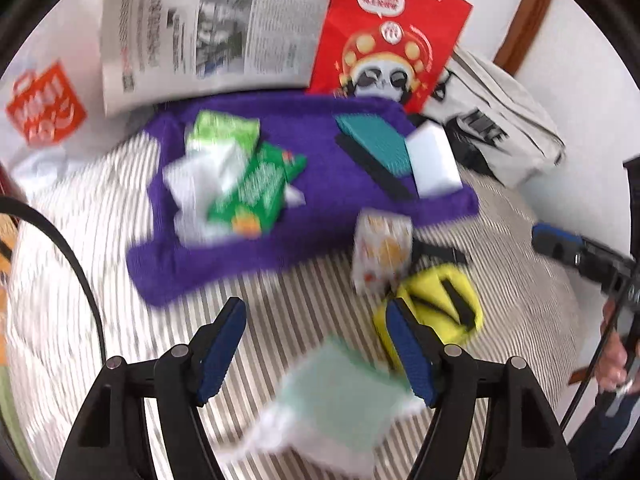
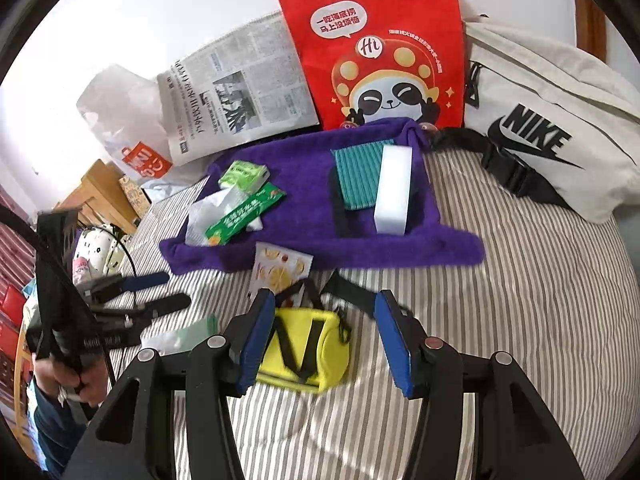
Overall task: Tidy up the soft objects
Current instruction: 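Lower the green packet onto the tissue on the towel and open the left tool, then grasp the mint cloth and white sock with left tool while right grasps yellow bag, then carry the yellow mesh bag onto the purple towel with right tool while left holds cloth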
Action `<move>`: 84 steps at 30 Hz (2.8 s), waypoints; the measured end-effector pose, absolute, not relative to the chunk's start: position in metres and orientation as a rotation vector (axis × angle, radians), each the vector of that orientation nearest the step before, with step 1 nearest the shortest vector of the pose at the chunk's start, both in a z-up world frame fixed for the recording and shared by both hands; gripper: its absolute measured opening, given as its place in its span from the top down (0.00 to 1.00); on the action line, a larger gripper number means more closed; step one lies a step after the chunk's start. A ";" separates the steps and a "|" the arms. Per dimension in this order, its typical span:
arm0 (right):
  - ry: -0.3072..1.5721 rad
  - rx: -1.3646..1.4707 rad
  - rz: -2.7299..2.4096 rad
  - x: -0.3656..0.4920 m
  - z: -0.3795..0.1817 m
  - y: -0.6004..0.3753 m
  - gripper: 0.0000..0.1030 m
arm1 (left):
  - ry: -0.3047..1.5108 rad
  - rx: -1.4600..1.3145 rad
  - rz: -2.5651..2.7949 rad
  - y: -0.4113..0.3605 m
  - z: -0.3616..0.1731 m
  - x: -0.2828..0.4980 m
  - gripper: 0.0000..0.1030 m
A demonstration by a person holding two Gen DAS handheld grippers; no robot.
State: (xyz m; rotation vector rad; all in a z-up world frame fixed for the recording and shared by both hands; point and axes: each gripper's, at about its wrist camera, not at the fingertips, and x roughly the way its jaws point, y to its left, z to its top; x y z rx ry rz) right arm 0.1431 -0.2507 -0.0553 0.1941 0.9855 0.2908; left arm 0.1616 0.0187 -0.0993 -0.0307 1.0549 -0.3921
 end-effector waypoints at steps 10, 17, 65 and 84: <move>0.989 0.191 0.269 0.100 -0.064 -0.259 0.47 | 1.089 0.120 -0.352 -0.002 -0.142 0.115 0.31; 1.019 0.184 0.210 0.093 -0.082 -0.275 0.47 | 0.998 0.116 -0.326 0.000 -0.148 0.102 0.22; 1.184 0.006 0.057 0.161 -0.149 -0.139 0.03 | 0.972 -0.033 -0.271 0.093 -0.143 0.098 0.72; 1.114 -0.083 0.138 0.140 -0.145 -0.156 0.37 | 1.000 -0.062 -0.264 0.097 -0.141 0.091 0.74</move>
